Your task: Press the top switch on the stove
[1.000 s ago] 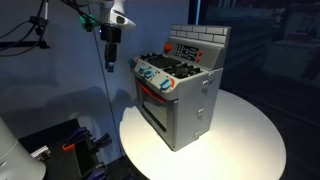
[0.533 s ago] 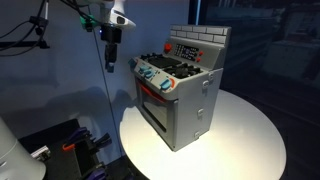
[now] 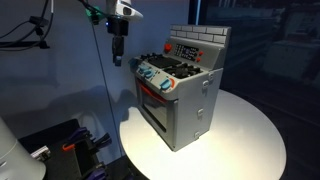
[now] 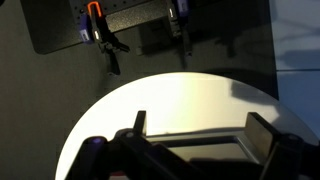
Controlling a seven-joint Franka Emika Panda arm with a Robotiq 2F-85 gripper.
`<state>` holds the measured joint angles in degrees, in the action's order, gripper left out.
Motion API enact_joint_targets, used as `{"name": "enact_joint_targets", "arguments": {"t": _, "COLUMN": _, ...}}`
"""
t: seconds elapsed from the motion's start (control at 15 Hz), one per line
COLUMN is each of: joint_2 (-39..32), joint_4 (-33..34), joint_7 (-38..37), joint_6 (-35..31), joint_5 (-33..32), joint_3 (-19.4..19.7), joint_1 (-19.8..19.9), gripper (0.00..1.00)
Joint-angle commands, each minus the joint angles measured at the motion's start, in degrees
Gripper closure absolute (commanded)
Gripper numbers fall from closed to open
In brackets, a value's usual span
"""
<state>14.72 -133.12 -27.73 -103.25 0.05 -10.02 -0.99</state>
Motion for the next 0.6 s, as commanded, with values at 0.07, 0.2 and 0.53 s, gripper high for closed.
{"name": "enact_joint_targets", "arguments": {"t": 0.07, "joint_2": -1.01, "joint_4": 6.28, "joint_7": 1.18, "joint_6": 1.57, "joint_5": -1.17, "joint_3": 3.07, "joint_1": 1.02, "gripper": 0.0}}
{"name": "enact_joint_targets", "arguments": {"t": 0.2, "joint_2": -1.23, "joint_4": 8.58, "joint_7": 1.41, "joint_6": 1.58, "joint_5": -1.33, "joint_3": 4.29, "joint_1": 1.72, "gripper": 0.0}}
{"name": "enact_joint_targets", "arguments": {"t": 0.53, "joint_2": -1.71, "joint_4": 12.77, "joint_7": 2.08, "joint_6": -0.02, "joint_5": -1.99, "joint_3": 6.91, "joint_1": 3.61, "gripper": 0.0}}
